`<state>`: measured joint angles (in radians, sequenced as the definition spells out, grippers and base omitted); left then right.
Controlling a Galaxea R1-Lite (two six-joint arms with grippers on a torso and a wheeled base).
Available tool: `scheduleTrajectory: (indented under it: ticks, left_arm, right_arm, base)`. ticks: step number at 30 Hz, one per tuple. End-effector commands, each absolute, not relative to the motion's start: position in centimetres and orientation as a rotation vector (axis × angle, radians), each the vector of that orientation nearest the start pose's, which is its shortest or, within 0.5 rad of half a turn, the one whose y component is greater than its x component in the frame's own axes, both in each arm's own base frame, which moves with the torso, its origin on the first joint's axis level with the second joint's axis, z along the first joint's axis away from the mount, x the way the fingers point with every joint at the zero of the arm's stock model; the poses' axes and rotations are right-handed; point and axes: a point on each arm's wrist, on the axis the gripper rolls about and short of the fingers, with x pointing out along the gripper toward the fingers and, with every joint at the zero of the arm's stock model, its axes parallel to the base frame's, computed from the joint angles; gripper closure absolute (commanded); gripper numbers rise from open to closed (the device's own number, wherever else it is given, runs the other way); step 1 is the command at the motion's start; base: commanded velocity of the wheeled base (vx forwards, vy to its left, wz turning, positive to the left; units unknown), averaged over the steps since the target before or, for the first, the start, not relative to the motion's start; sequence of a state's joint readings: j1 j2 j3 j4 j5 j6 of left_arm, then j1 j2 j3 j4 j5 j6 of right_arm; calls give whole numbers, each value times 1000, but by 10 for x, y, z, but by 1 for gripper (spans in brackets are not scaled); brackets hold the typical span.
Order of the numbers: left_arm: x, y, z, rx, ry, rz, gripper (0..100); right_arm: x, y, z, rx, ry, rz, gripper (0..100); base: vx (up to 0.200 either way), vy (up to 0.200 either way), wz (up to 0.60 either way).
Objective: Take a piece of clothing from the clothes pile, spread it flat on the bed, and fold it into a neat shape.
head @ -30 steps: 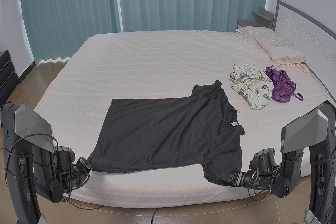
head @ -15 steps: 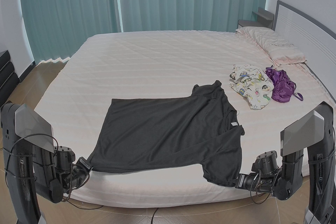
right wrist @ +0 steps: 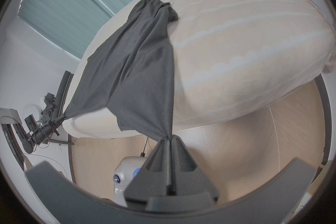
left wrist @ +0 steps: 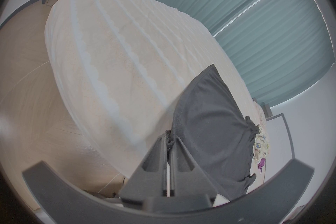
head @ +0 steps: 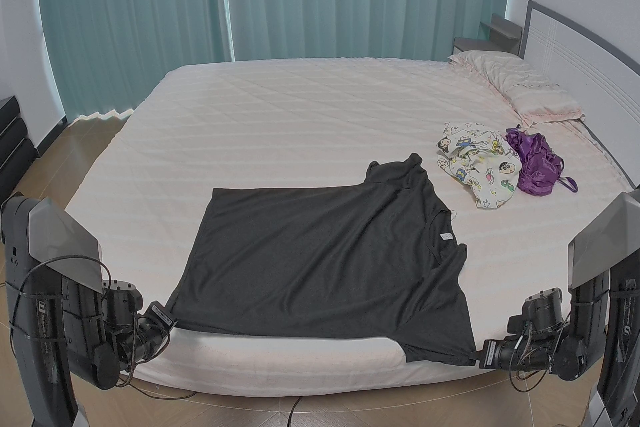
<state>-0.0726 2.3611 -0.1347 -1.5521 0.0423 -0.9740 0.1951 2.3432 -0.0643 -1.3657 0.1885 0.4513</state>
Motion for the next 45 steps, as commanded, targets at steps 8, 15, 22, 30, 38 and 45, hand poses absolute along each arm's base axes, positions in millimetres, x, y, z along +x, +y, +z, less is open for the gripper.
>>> scheduleTrajectory:
  ticks: [8, 15, 22, 30, 38, 45]
  left_arm:
    - [222, -22, -37, -750, 724, 268, 100]
    - [216, -23, -39, -719, 747, 271, 100]
    - [214, -23, -38, -681, 755, 268, 100]
    - [206, -28, -41, -611, 832, 272, 100]
    - [193, -30, -38, -548, 945, 291, 100]
    - [189, -33, -37, -528, 984, 287, 100]
  right_arm:
    - [191, 31, -42, 397, 1066, 87, 100]
    - [181, 29, -40, 344, 1131, -9, 100]
    - [174, 30, -38, 314, 1167, -100, 100]
    - [165, 45, -23, 344, 1160, -100, 100]
    - [159, 42, -20, 303, 1174, -162, 100]
    - [155, 40, -14, 297, 1172, -178, 100]
  base:
    - [0, 0, 0]
    - [0, 0, 0]
    - [0, 0, 0]
    - [0, 0, 0]
    - [0, 0, 0]
    - [0, 0, 0]
